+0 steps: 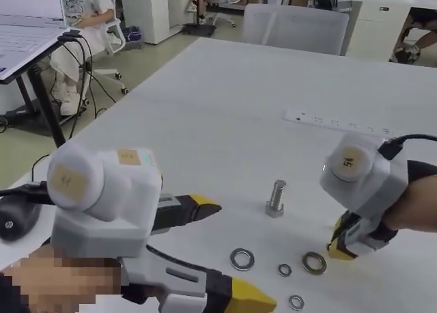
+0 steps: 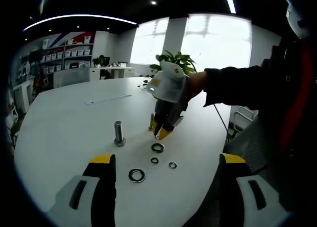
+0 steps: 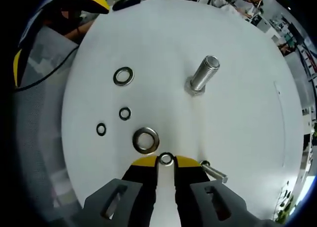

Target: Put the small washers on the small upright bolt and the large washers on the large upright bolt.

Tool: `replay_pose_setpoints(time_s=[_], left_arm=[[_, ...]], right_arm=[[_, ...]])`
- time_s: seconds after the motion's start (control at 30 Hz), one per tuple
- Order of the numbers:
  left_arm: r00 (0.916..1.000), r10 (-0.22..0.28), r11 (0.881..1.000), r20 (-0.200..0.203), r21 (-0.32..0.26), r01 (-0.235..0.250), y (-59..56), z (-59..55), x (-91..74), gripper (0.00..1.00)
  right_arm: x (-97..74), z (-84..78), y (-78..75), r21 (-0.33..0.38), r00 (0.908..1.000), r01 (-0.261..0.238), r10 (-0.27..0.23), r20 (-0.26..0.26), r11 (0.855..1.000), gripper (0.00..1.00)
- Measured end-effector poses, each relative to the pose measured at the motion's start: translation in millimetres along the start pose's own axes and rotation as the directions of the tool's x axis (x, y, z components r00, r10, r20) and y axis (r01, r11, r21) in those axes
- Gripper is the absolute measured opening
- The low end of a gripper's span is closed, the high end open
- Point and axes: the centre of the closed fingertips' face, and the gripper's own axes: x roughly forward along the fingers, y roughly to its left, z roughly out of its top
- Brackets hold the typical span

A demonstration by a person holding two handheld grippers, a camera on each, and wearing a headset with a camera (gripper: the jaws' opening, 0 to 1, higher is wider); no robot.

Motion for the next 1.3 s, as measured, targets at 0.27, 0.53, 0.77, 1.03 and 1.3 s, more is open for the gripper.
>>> replay_pose_setpoints(time_s=[0.27,0.53,0.77,1.03,1.3], left_arm=[[1.0,0.001,1.0,-0.001,0.007,-0.001,0.3,2.5,-1.1,0.86],[0.9999,-0.002,1.0,-0.013,0.024,0.003,-1.1,4.0,-1.1,0.86],[0.9999,-0.005,0.999,-0.01,0.037,0.006,-1.6,10.6,-0.1,0.86],[1.0,-0.007,0.999,-0.005,0.04,0.007,-1.1,14.2,2.2,0.86],[1.0,0.005,0.999,0.001,0.036,-0.005,2.3,13.7,2.0,0.86]], right_arm=[[-14.6,-8.2,4.9,0.014,1.0,0.003,-0.003,0.006,1.0,0.13],[-35.6,-15.5,5.5,0.012,1.0,0.004,-0.005,0.006,1.0,0.13],[-60.1,-15.5,-1.4,0.007,0.9992,0.038,-0.038,0.014,0.999,0.13],[-78.7,-15.1,-12.5,0.006,0.9976,0.067,-0.067,0.02,0.998,0.13],[-92.1,-10.5,-28.7,-0.001,0.9959,0.087,-0.087,0.027,0.996,0.13]])
